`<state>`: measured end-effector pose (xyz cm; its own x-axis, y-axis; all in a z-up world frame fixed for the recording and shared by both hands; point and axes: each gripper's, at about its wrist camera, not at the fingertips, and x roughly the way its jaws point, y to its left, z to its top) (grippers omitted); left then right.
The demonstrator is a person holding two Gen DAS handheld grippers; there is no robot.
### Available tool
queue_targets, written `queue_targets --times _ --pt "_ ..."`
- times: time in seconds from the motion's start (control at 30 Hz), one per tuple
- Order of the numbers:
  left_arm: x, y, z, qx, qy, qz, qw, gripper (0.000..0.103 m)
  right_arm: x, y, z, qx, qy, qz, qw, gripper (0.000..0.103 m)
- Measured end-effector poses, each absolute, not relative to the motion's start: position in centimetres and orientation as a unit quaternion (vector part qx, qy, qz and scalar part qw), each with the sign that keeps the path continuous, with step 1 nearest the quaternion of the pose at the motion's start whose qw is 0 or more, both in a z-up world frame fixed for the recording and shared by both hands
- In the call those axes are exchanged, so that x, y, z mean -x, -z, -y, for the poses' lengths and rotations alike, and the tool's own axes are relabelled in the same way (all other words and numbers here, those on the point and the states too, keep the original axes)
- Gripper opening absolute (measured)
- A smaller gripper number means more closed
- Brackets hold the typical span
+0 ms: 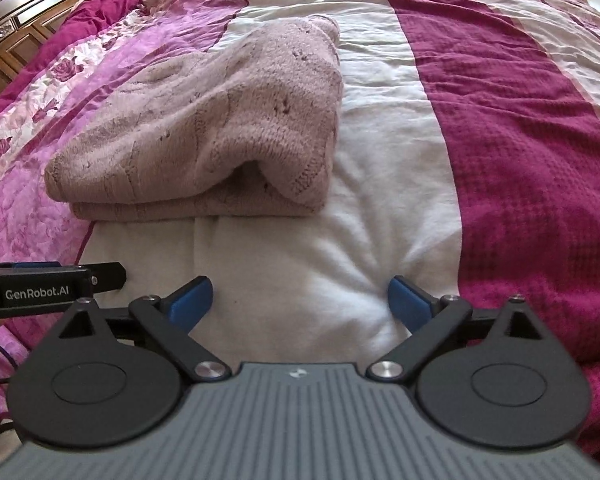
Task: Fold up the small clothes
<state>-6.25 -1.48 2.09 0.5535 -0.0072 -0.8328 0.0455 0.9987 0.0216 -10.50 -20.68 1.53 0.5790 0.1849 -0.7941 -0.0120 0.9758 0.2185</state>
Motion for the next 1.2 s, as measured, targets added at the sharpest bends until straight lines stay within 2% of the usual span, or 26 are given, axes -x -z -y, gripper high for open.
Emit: queue_targets --times 1.2 --pt "6.43 -2.04 1.49 -0.023 0.016 -0.469 0.883 0.081 10.40 -1.42 20.62 -0.093 -0.056 -0.456 0.883 0.102"
